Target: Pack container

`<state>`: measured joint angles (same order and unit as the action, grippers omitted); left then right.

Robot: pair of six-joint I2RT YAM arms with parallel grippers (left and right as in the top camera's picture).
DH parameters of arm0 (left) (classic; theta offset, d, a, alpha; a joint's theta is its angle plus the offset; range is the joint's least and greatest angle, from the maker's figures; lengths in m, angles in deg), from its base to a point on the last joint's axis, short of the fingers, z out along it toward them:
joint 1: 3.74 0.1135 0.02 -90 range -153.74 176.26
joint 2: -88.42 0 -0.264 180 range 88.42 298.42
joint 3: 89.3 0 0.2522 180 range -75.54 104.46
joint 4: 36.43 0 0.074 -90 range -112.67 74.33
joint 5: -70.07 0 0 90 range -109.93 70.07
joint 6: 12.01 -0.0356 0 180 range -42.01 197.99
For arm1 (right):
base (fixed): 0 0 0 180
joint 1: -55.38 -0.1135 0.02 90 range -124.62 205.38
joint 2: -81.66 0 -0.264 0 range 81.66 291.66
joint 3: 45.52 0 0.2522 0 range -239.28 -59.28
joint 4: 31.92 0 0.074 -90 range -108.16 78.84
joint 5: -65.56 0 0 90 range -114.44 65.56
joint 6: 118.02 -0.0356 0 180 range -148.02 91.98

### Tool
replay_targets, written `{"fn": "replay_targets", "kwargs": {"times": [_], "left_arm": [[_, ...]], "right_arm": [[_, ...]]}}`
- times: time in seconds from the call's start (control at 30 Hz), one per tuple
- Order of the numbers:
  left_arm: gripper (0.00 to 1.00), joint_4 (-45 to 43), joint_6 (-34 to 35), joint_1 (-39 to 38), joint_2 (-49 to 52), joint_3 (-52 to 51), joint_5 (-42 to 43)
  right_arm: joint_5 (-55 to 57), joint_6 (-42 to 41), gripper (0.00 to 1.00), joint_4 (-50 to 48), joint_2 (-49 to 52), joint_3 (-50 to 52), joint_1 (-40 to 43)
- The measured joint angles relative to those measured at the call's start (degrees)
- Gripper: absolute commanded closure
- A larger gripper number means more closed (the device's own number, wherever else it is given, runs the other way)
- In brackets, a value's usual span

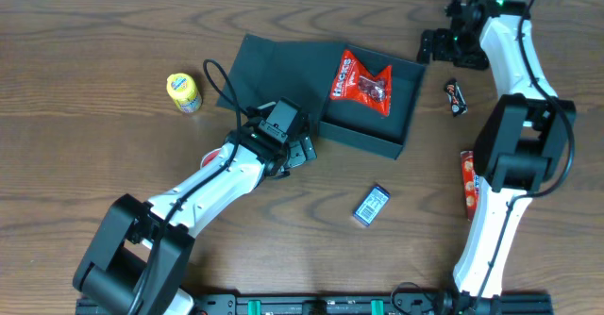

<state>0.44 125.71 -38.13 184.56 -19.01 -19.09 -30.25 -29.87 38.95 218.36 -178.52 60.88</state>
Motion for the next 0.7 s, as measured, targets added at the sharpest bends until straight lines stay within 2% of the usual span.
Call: {"fn": "replay_targets", "kwargs": {"times": [0.47, 0.7], "left_arm": [[0.05, -4.72, -0.04, 0.17, 5.14, 0.00, -3.89], [0.05, -5.70, -0.02, 3.26, 5.14, 0.00, -5.25]], "right_arm": [[-0.02, 0.02, 0.01, 4.96, 0.00, -0.04, -0.17], [-1.90, 0.02, 0.01, 8.39, 0.00, -0.04, -0.17]]}}
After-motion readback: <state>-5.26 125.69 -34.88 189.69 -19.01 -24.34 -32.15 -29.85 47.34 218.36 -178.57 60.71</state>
